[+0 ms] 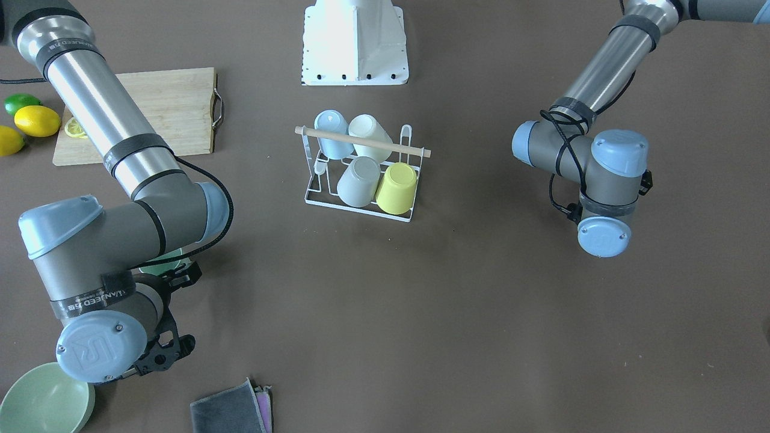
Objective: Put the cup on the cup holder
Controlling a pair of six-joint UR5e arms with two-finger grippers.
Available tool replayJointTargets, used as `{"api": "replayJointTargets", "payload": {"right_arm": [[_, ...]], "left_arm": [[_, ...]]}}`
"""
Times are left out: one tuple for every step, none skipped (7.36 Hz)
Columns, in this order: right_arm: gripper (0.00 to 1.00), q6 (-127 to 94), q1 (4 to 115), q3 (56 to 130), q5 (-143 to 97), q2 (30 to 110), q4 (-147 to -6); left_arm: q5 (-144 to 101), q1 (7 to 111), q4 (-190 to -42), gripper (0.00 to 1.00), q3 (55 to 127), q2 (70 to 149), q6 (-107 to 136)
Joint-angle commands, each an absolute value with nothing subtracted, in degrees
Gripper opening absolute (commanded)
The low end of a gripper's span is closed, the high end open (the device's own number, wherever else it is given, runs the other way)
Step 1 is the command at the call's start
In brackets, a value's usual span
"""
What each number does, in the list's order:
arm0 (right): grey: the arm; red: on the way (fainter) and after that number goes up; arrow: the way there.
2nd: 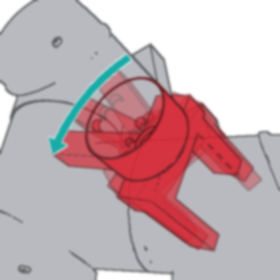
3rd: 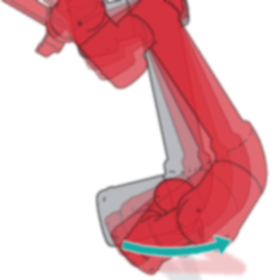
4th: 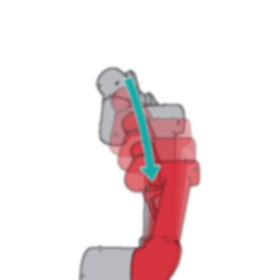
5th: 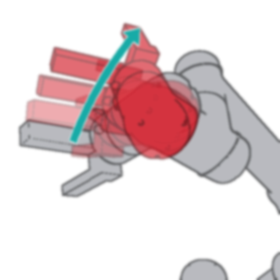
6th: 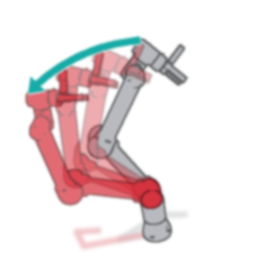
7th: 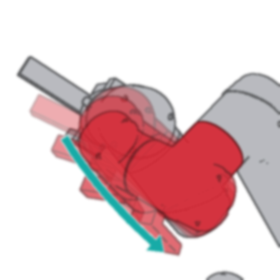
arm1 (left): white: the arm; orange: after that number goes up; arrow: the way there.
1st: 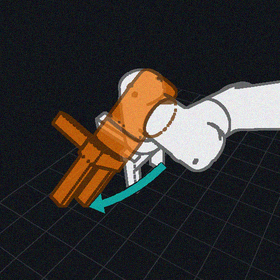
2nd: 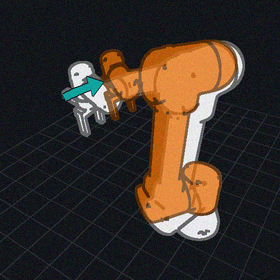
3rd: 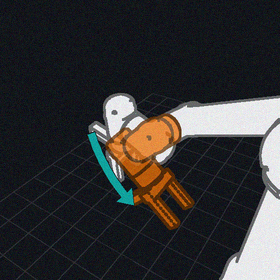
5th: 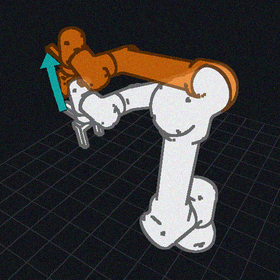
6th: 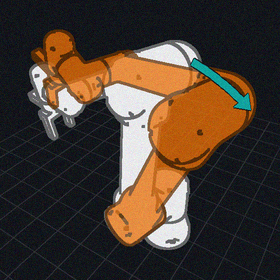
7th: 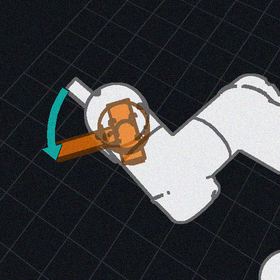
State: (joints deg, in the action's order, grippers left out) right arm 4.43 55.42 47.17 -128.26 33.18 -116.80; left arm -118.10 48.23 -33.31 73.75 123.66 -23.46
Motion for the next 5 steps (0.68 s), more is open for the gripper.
{"api": "replayJointTargets", "payload": {"right_arm": [[1.0, 4.1, 55.0, 45.3, -128.3, 33.1, -115.5], [1.0, 3.8, 55.0, 44.4, -128.4, 33.0, -114.2], [1.0, 3.8, 55.0, 44.3, -128.4, 33.0, -114.1], [1.0, 3.7, 54.7, 44.3, -128.4, 33.0, -114.1], [1.0, 3.5, 54.2, 44.1, -128.6, 33.0, -114.1]], "left_arm": [[-120.5, 52.0, -42.8, 0.6, 85.6, 122.0, -23.0], [-120.9, 52.3, -50.2, 0.64, 91.6, 119.5, -22.9], [-124.6, 52.3, -56.9, 0.64, 100.8, 112.9, -20.4], [-127.5, 52.4, -67.8, 0.63, 108.3, 106.2, -12.9], [-130.4, 52.2, -79.8, 0.61, 112.6, 100.4, -3.2]]}}
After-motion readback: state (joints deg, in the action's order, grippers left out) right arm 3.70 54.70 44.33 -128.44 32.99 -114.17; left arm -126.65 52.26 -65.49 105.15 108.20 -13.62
